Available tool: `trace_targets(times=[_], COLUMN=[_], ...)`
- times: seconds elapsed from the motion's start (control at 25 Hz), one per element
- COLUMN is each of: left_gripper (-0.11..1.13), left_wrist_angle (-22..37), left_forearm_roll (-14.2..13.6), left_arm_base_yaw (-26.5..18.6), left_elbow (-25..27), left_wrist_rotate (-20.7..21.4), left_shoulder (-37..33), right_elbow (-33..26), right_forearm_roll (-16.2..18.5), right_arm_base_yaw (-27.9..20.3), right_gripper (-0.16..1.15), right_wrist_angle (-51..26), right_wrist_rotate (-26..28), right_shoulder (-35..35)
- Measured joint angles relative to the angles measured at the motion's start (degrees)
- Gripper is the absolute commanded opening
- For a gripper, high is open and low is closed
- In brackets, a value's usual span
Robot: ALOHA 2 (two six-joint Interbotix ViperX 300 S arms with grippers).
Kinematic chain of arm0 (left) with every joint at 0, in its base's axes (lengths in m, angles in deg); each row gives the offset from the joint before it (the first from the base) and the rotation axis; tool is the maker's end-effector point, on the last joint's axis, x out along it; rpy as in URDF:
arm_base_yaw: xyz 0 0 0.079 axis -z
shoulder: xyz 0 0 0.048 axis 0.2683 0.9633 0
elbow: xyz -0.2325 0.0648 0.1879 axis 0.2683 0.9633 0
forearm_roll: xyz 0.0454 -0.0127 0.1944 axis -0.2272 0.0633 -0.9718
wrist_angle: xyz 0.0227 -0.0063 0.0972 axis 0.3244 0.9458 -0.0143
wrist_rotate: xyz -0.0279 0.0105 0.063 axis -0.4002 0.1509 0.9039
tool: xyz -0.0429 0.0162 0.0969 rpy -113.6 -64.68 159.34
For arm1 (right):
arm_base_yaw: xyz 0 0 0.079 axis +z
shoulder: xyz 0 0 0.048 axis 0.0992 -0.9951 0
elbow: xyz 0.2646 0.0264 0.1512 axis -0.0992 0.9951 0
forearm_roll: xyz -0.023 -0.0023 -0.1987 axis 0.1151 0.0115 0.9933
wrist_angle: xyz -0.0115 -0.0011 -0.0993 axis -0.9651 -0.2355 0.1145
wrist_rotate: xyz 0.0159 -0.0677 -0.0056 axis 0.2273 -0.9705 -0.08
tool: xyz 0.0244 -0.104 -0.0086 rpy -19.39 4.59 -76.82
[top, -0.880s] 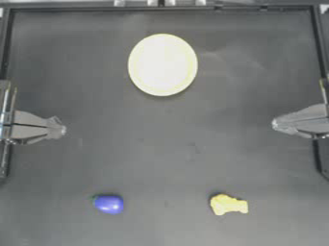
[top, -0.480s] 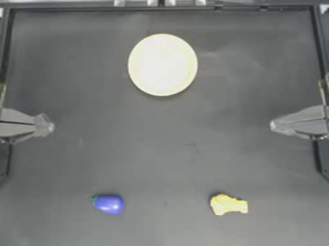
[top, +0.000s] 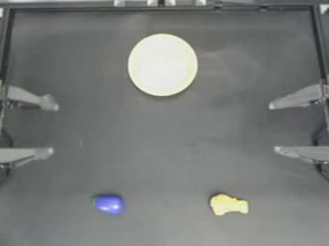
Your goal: Put brown chicken wing on plate
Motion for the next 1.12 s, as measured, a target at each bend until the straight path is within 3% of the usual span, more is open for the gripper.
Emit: trace_targets(times=[0.2, 0.48, 0.76, 0.96, 1.12], left_gripper=[1.02, 1.02, 1.02, 1.02, 1.02], left_wrist_angle=[1.5, 3.7, 4.0, 4.7, 5.5], left_forearm_roll=[0.0, -0.1, 0.0, 0.0, 0.0], left_arm_base_yaw=[0.0, 0.0, -0.1, -0.7, -1.1], left_elbow=[-0.1, -0.1, -0.1, -0.1, -0.4], left_wrist_rotate=[0.0, 0.1, 0.0, 0.1, 0.0], left_shoulder=[0.2, 0.3, 0.4, 0.4, 0.4], right_elbow=[-1.8, -11.7, -19.3, -24.1, -26.9], right_forearm_roll=[-1.2, -7.2, -8.7, -5.4, 1.1], right_arm_base_yaw=[0.0, 0.0, 0.6, 5.0, 10.1], right_gripper=[1.01, 1.01, 1.01, 1.01, 1.01], right_wrist_angle=[-6.2, -31.8, -48.2, -54.3, -58.4], right_wrist_rotate=[0.3, 0.7, 3.1, 6.9, 14.7], right_shoulder=[0.0, -2.3, -9.5, -15.4, -20.4])
